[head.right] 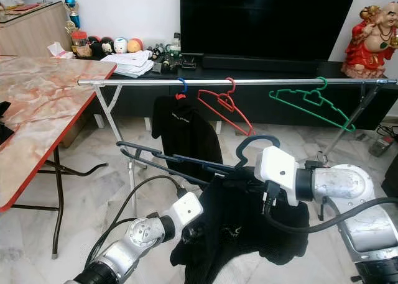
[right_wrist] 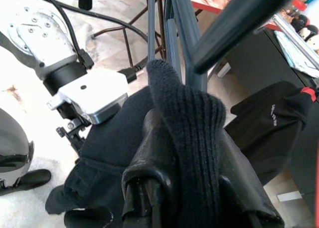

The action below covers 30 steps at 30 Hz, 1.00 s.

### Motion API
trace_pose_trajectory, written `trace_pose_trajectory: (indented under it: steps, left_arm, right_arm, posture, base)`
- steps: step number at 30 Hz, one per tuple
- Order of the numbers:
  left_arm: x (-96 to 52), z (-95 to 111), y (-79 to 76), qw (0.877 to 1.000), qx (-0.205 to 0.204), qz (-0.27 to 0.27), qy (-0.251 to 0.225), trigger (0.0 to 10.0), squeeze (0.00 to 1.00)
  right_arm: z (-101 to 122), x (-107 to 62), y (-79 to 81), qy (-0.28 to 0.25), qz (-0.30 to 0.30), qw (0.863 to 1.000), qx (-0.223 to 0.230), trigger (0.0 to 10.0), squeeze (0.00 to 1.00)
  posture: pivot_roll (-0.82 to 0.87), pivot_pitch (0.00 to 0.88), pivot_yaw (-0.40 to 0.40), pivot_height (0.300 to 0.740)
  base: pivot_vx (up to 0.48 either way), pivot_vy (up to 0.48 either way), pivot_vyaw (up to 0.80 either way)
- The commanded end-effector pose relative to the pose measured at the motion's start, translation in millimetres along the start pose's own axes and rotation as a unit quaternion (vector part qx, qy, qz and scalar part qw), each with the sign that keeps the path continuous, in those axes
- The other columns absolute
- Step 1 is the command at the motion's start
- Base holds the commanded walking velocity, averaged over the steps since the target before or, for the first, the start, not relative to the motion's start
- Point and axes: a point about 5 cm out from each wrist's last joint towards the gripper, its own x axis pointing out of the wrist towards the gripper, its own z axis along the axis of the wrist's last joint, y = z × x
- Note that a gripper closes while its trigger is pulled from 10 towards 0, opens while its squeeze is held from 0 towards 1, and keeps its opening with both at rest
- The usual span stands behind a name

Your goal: Hang hanger

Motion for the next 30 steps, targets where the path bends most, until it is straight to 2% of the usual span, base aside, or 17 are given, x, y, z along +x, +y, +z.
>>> trace_pose_trajectory:
  steps: [1, 9, 18, 25, 30]
  left_arm:
    - [-1.2, 1, 1.2, 1.000, 0.015, -0.013, 0.001, 0.0, 0.00]
    - [-6.1, -7, -5.7, 0.998, 0.027, -0.057, 0.021, 0.0, 0.00]
    - [-1.3, 0, -8.0, 0.998, 0.016, -0.061, 0.007, 0.0, 0.00]
    - [1.2, 1, -4.2, 0.999, 0.032, -0.033, 0.016, 0.0, 0.00]
    - [-1.2, -11, 10.9, 0.996, 0.046, 0.023, 0.074, 0.0, 0.00]
  right_arm:
    - [1, -5.9, -4.4, 0.007, -0.013, 1.000, -0.014, 0.0, 0.00]
    - [-3, -4.2, -5.0, 0.016, -0.016, 1.000, -0.011, 0.0, 0.00]
    - [-1, -3.7, -5.6, 0.013, -0.017, 1.000, -0.012, 0.0, 0.00]
    - [-1, -3.4, -4.6, 0.011, -0.015, 1.000, -0.010, 0.0, 0.00]
    - [-2, -1.0, -3.0, 0.009, -0.011, 1.000, -0.006, 0.0, 0.00]
  posture:
    - [-0.05, 0.000, -0.011, 0.740]
    - [-0.05, 0.000, -0.010, 0.740]
    - [-0.05, 0.000, -0.009, 0.740]
    - [-0.05, 0.000, -0.009, 0.740]
    - [-0.05, 0.000, -0.013, 0.740]
  base:
    - [0.000, 0.000, 0.00]
    - [0.000, 0.000, 0.00]
    - [0.000, 0.000, 0.00]
    - [0.000, 0.000, 0.00]
    - [0.000, 0.000, 0.00]
